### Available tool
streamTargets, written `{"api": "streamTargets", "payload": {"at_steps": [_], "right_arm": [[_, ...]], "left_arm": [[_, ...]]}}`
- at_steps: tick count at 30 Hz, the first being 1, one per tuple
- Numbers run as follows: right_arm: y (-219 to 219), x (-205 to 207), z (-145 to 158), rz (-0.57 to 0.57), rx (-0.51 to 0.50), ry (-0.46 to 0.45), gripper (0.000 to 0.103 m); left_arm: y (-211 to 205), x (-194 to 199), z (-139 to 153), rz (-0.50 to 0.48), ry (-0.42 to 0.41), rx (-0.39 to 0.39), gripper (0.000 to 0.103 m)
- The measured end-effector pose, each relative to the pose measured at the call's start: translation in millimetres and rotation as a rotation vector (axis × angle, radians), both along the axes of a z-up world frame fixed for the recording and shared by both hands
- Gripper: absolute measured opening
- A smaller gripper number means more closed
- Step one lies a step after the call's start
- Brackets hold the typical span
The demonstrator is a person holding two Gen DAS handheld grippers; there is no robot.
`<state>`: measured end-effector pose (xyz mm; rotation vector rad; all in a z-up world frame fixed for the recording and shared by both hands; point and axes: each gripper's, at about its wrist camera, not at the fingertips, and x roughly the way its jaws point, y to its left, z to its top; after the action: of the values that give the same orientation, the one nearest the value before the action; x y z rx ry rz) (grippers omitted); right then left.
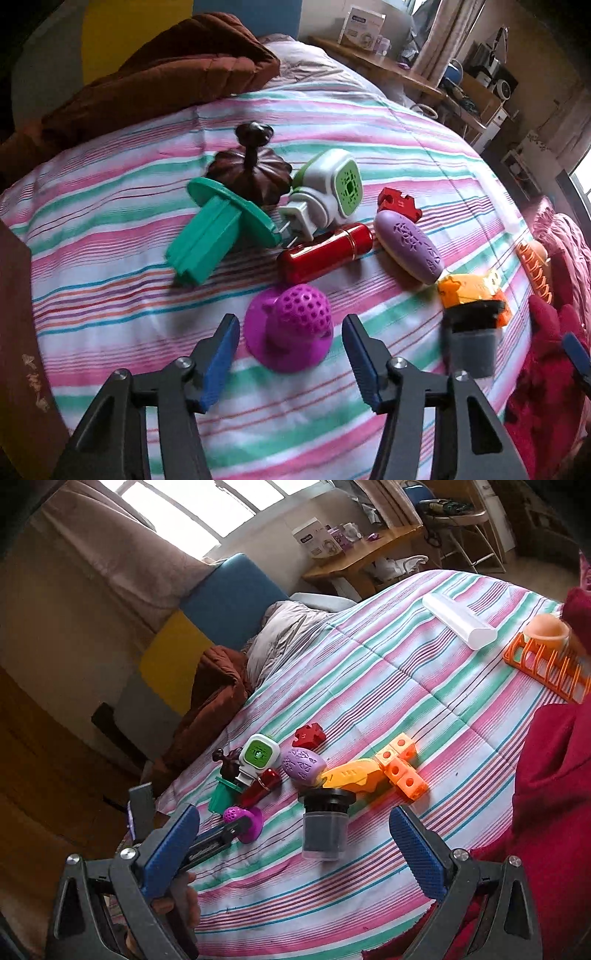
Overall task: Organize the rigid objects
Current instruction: 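Move both tools toward the toys and grasp the magenta cup with left gripper, then carry the magenta cup into the gold tray while right gripper grasps the grey cup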
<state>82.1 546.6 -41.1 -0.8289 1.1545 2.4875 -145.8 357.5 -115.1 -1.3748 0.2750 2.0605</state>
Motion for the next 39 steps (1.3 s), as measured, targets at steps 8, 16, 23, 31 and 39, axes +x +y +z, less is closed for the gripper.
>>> {"api": "streamTargets", "payload": {"at_steps": [8,16,23,31,39], "right_arm": [[0,-12,-6,0.025,-0.009,-0.078,0.103],[-21,-62,-26,0.126,-0.025,-0.269,0.083],[-25,-101,-52,0.116,0.103,-0.448,0.081],[-34,-113,-76,0.179,0.138,-0.577,0.044],[-40,-114,-78,0.203,0.204,-0.612,0.046]], "left_arm": [[-6,6,0,-0.056,0.052,0.06,0.032],[-47,45,23,-0.09,0.091,0.158,0.032],[-87,74,59,-0.082,0.132,0.246,0.032],[-169,67,88,0.059,0.175,0.269,0.032],[-281,20,83,0.282,0.193,0.18,0.032]]}}
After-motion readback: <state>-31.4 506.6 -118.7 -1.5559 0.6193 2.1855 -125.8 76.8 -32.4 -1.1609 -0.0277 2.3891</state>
